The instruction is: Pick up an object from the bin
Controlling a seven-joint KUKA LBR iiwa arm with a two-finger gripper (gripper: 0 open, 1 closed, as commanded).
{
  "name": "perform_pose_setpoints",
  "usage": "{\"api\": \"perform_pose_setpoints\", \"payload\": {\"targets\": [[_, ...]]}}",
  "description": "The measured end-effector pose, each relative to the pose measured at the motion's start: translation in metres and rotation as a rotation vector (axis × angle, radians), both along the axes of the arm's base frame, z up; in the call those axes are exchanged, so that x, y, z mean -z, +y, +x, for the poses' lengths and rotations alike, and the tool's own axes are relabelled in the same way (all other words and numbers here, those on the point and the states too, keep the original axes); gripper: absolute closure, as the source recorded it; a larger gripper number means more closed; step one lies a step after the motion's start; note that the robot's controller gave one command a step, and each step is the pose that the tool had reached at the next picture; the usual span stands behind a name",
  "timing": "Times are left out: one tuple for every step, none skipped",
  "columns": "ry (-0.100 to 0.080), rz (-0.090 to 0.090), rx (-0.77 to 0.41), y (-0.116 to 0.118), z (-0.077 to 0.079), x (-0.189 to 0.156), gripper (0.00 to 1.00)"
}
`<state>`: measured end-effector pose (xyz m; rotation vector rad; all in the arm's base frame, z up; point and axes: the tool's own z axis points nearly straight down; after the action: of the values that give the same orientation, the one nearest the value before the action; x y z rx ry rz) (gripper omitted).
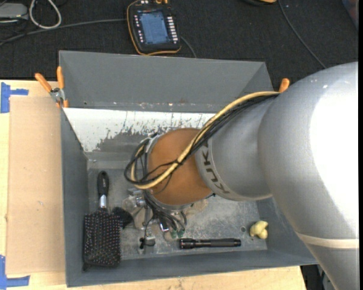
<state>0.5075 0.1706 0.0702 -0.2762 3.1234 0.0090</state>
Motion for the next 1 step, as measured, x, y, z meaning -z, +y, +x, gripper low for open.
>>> {"api": "perform_pose_setpoints", "payload": {"targets": [[-0.014,-0.004,-0.072,-0.0605,0.0789,-0.002,1.0]]}}
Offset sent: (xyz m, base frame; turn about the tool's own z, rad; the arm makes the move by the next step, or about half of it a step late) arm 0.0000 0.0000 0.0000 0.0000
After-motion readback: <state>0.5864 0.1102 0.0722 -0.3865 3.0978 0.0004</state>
